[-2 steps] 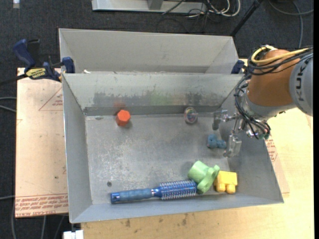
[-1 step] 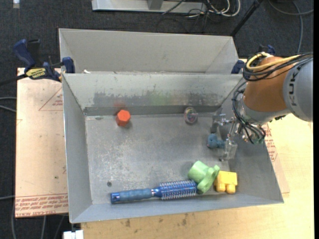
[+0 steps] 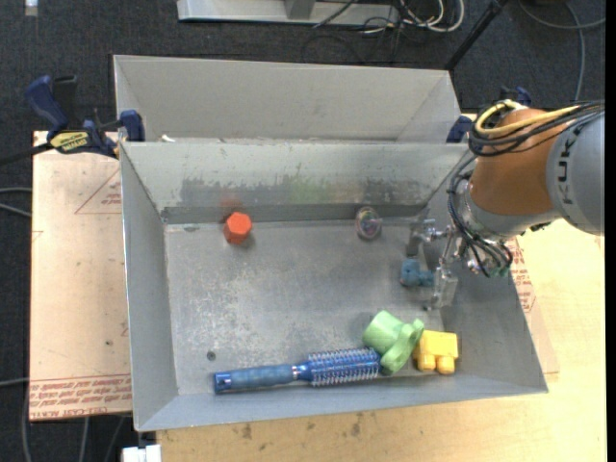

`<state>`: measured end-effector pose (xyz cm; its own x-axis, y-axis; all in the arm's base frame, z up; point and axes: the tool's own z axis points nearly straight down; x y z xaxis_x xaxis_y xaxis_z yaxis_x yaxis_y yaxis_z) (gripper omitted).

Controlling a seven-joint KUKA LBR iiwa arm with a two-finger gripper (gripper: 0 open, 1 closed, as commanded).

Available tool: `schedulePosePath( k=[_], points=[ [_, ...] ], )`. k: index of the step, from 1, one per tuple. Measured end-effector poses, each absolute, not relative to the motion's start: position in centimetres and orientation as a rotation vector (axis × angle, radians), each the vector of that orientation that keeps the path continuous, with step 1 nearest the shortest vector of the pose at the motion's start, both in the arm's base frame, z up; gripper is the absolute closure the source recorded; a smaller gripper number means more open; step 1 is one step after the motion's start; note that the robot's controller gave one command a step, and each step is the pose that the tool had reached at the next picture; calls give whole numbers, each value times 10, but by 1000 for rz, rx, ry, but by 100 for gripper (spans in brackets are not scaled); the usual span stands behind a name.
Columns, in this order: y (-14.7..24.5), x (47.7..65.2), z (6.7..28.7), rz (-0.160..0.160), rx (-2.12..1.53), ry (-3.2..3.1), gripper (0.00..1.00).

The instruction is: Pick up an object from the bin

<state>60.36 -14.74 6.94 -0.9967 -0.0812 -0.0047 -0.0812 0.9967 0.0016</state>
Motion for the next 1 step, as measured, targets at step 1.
schedulePosePath(
  k=[1],
  points=[
    [-147,604,70,2,-128,3134,100]
  ],
)
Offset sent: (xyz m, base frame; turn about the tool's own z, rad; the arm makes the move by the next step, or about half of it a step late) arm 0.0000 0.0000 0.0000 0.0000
